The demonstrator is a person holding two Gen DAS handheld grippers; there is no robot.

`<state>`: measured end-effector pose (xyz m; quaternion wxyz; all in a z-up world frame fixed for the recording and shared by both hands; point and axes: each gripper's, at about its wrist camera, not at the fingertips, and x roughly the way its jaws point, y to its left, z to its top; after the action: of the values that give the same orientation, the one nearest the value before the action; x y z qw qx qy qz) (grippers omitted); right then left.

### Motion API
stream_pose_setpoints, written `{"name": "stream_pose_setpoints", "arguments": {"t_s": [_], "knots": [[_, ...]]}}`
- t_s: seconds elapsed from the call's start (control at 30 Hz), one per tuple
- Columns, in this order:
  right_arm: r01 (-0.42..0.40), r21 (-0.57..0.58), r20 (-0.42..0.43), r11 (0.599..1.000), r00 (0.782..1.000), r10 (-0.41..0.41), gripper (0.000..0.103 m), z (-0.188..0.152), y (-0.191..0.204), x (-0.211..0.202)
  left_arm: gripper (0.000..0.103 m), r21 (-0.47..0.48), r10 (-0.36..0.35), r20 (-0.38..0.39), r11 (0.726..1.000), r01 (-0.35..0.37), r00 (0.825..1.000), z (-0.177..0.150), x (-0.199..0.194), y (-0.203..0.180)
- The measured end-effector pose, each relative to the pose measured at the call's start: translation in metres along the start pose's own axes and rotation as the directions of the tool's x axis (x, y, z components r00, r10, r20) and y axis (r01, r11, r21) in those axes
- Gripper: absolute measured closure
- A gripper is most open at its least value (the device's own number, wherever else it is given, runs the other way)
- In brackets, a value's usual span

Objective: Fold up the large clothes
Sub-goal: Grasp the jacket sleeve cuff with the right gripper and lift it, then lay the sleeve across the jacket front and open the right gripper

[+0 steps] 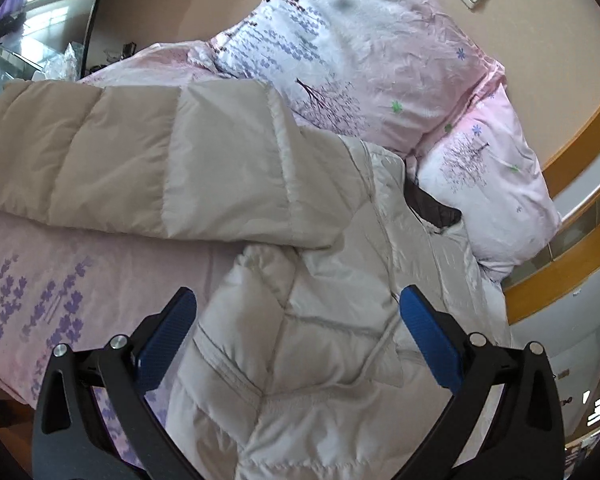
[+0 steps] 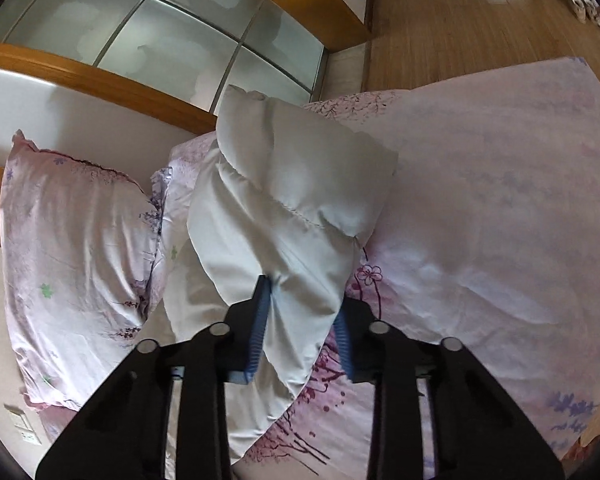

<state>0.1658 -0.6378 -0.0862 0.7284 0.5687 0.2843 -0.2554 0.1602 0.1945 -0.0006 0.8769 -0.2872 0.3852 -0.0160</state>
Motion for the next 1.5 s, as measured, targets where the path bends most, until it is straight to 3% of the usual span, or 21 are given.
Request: {"name": "stream_pose_setpoints", "arguments": {"t_s": [0.13, 0.3, 0.43, 0.57, 0.73, 0.8, 0.9, 1.0, 1.27, 1.4, 1.5], "knots": [[0.01, -0.07, 0.043, 0.998, 0.999, -0.007, 0.094, -0.002, 0.015, -0.006, 0.002, 0.036, 0.031, 0.03, 0.999, -0.032, 0.999, 0.001, 0.003, 0.001], [0.045, -0.226, 0.146, 0.973, 0.989, -0.011, 0.098, -0.008, 0.056, -0.029, 0.002, 0.057, -0.01, 0.043, 0.998, 0.007, 0.999, 0.005, 0.001, 0.001], [0.069, -0.397, 0.241, 0.915, 0.97, 0.032, 0.098, -0.027, 0.111, -0.054, 0.002, 0.073, -0.012, 0.058, 0.997, 0.008, 0.998, 0.009, -0.002, 0.001], [0.041, -0.59, 0.272, 0.806, 0.95, 0.151, 0.098, -0.07, 0.18, -0.084, 0.002, 0.073, -0.032, 0.066, 0.997, 0.027, 0.997, 0.013, -0.006, 0.005], [-0.058, -0.774, 0.179, 0.631, 0.935, 0.305, 0.099, -0.144, 0.253, -0.107, 0.002, 0.053, -0.046, 0.087, 0.998, 0.042, 0.995, 0.016, -0.016, 0.014], [-0.11, -0.839, 0.109, 0.532, 0.925, 0.363, 0.099, -0.184, 0.279, -0.113, 0.002, 0.045, -0.041, 0.086, 0.998, 0.037, 0.995, 0.016, -0.017, 0.016], [-0.181, -0.888, 0.01, 0.424, 0.911, 0.411, 0.099, -0.23, 0.303, -0.116, 0.002, 0.048, -0.016, 0.086, 0.999, 0.012, 0.996, 0.013, -0.019, 0.019], [-0.241, -0.91, -0.09, 0.337, 0.909, 0.408, 0.099, -0.27, 0.319, -0.107, 0.002, 0.056, 0.009, 0.101, 0.998, -0.015, 0.995, 0.01, -0.022, 0.021], [-0.291, -0.93, -0.227, 0.224, 0.936, 0.271, 0.099, -0.345, 0.315, -0.065, 0.002, 0.048, 0.008, 0.161, 0.999, -0.016, 0.987, 0.009, -0.036, 0.03], [-0.295, -0.934, -0.253, 0.201, 0.944, 0.211, 0.099, -0.385, 0.316, -0.047, 0.002, 0.047, 0.007, 0.175, 0.999, -0.015, 0.985, 0.012, -0.039, 0.033], [-0.293, -0.936, -0.262, 0.196, 0.95, 0.169, 0.099, -0.397, 0.318, -0.037, 0.002, 0.067, 0.014, 0.187, 0.997, -0.027, 0.982, 0.015, -0.039, 0.029]]}}
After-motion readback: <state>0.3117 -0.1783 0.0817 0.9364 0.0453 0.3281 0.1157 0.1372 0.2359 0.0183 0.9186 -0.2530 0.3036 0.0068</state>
